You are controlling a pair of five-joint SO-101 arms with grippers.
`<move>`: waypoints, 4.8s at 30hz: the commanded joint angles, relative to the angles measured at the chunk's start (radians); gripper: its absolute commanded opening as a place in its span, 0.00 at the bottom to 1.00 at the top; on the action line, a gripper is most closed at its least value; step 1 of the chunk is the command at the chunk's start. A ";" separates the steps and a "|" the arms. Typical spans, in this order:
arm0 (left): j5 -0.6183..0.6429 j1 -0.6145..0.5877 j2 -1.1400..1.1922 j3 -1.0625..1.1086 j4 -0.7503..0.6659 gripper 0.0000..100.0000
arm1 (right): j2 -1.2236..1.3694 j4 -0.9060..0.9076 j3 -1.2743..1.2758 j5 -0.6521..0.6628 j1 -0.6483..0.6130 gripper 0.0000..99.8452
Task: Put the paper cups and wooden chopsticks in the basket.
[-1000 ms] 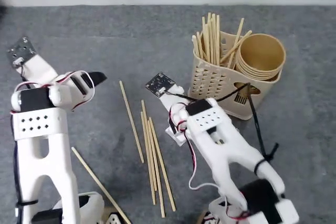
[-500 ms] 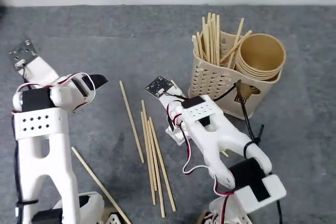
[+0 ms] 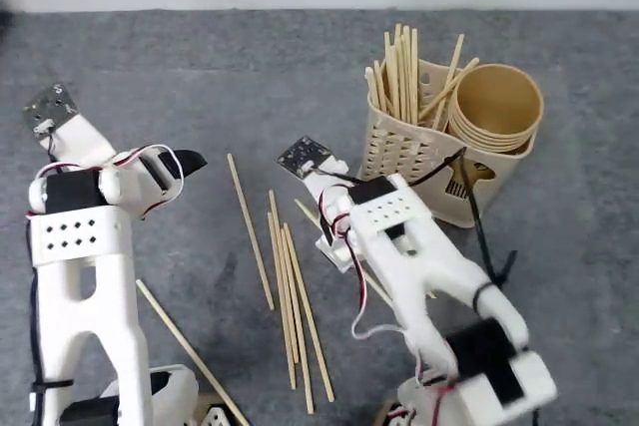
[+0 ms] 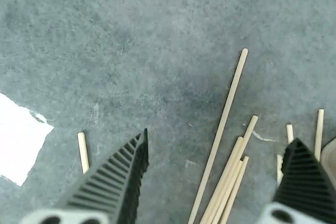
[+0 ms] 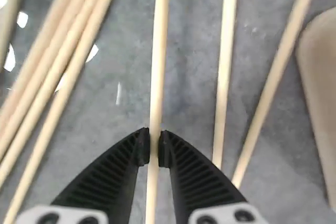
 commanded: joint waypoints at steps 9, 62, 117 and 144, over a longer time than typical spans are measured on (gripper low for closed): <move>-0.006 0.000 -0.034 -0.007 -0.020 0.38 | -0.595 0.260 -0.276 0.002 -0.015 0.01; -0.054 0.275 -0.021 0.162 -0.121 0.38 | -0.769 -0.062 0.028 -0.183 0.282 0.09; 0.026 0.477 0.887 -0.206 -0.124 0.01 | -0.963 -0.392 0.764 -0.384 0.255 0.09; -0.003 0.436 0.114 -0.312 -0.080 0.01 | -0.963 -0.392 0.764 -0.384 0.255 0.09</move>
